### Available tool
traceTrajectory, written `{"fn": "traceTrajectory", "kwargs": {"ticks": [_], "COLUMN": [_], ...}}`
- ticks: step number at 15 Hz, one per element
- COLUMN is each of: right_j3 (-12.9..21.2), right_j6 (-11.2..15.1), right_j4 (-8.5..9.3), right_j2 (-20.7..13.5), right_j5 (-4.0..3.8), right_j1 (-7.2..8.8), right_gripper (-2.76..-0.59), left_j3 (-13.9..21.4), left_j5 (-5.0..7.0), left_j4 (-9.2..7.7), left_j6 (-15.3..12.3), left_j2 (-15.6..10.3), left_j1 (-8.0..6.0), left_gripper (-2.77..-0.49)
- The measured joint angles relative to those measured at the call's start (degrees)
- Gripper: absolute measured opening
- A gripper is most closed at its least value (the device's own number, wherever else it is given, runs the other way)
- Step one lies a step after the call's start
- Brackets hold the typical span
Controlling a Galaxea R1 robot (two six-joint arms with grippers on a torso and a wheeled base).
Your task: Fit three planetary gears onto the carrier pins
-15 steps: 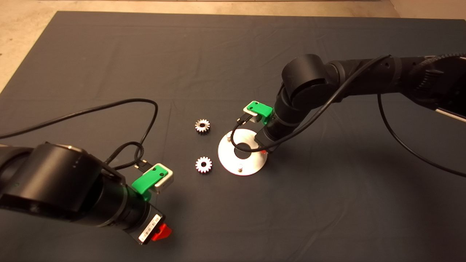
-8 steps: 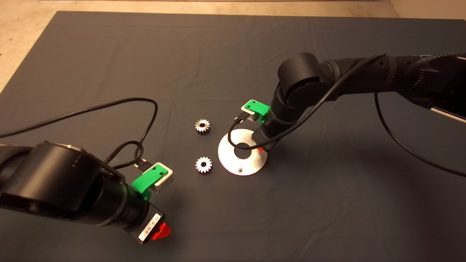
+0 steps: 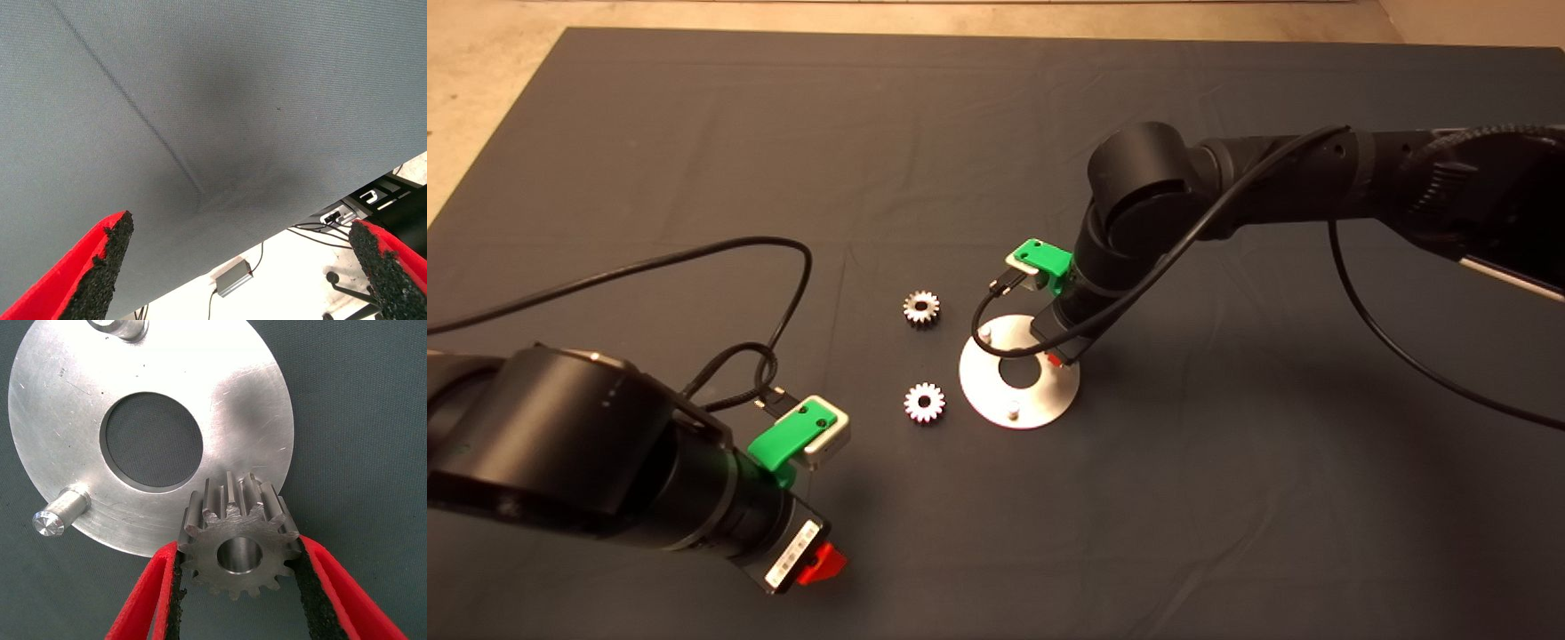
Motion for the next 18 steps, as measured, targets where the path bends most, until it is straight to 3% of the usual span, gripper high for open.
{"fn": "traceTrajectory", "kwargs": {"ticks": [12, 18], "right_j3": [-0.10, 1.61], "right_j6": [-0.02, -0.02], "right_j4": [0.06, 0.02], "right_j2": [-0.22, -2.34], "right_j5": [0.40, 0.72], "right_j1": [0.07, 0.02], "right_gripper": [-2.32, -2.32], "left_j3": [0.06, 0.09], "left_j5": [0.00, -0.02], "left_j4": [0.00, 0.00], "left_j6": [0.00, 0.02], "left_j2": [-1.41, -1.55], "left_j1": [0.00, -0.02], "left_gripper": [-0.93, -0.93]}}
